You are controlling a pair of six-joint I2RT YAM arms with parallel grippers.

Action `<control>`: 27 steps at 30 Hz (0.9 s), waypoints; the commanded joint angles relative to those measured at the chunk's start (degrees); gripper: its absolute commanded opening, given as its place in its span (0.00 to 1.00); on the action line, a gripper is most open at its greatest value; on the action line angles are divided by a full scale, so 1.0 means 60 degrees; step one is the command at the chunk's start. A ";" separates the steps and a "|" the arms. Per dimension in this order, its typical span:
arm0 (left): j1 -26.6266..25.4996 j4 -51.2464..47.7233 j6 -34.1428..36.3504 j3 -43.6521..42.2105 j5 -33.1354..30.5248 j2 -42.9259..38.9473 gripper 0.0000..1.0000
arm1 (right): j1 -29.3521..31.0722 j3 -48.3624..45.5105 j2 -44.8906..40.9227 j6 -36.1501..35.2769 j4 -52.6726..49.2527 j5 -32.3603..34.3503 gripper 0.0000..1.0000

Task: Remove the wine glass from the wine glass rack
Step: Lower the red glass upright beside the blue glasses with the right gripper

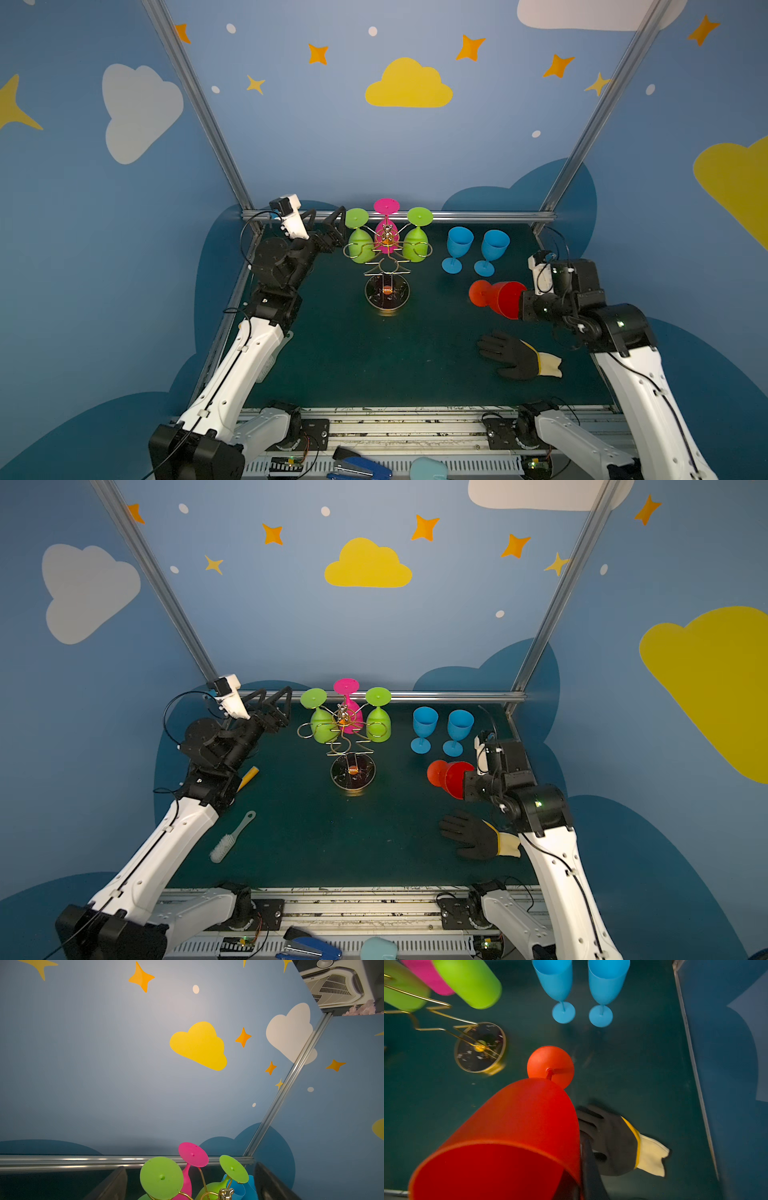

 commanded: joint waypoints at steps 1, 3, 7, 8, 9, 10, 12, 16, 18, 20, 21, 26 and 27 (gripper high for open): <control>0.0075 0.0019 -0.0035 -0.0148 0.0057 -0.0391 0.93 | -0.0519 0.0038 0.0560 -0.0482 0.0070 0.0860 0.00; 0.0112 0.0118 0.0048 -0.0299 0.0011 -0.0579 0.94 | -0.0973 0.0200 0.1143 -0.0658 0.0278 0.0903 0.00; 0.0132 -0.0101 0.0283 -0.0407 -0.0309 -0.0952 0.94 | -0.1777 0.0477 0.2210 -0.0804 0.0792 0.1044 0.00; 0.0134 -0.0053 0.0309 -0.0465 -0.0371 -0.1025 0.95 | -0.1861 0.0584 0.2481 -0.0820 0.0947 0.1202 0.00; 0.0134 -0.0014 0.0360 -0.0497 -0.0380 -0.1084 0.95 | -0.1960 0.0650 0.2697 -0.0857 0.1088 0.1329 0.00; 0.0146 0.0012 0.0430 -0.0514 -0.0394 -0.1127 0.95 | -0.2122 0.0742 0.2968 -0.0913 0.1259 0.1399 0.00; 0.0149 -0.0050 0.0525 -0.0518 -0.0455 -0.1234 0.95 | -0.2429 0.1012 0.3450 -0.0902 0.1435 0.1312 0.00; 0.0152 -0.0046 0.0715 -0.0601 -0.0594 -0.1440 0.96 | -0.2950 0.1557 0.4272 -0.0940 0.1911 0.1210 0.00; 0.0151 -0.0036 0.0813 -0.0645 -0.0664 -0.1509 0.97 | -0.3147 0.1993 0.4787 -0.0992 0.1918 0.1037 0.00; 0.0150 0.0040 0.0837 -0.0711 -0.0647 -0.1585 0.97 | -0.3297 0.2469 0.5333 -0.1025 0.1921 0.0939 0.00; 0.0149 0.0084 0.0850 -0.0740 -0.0615 -0.1598 0.97 | -0.3353 0.2630 0.5553 -0.1022 0.1965 0.0933 0.00; 0.0149 0.0104 0.1092 -0.0790 -0.0782 -0.1726 0.98 | -0.3550 0.3722 0.6784 -0.1019 0.2133 0.0774 0.00; 0.0149 0.0116 0.1118 -0.0807 -0.0815 -0.1729 0.98 | -0.3554 0.3924 0.6981 -0.1010 0.2138 0.0772 0.00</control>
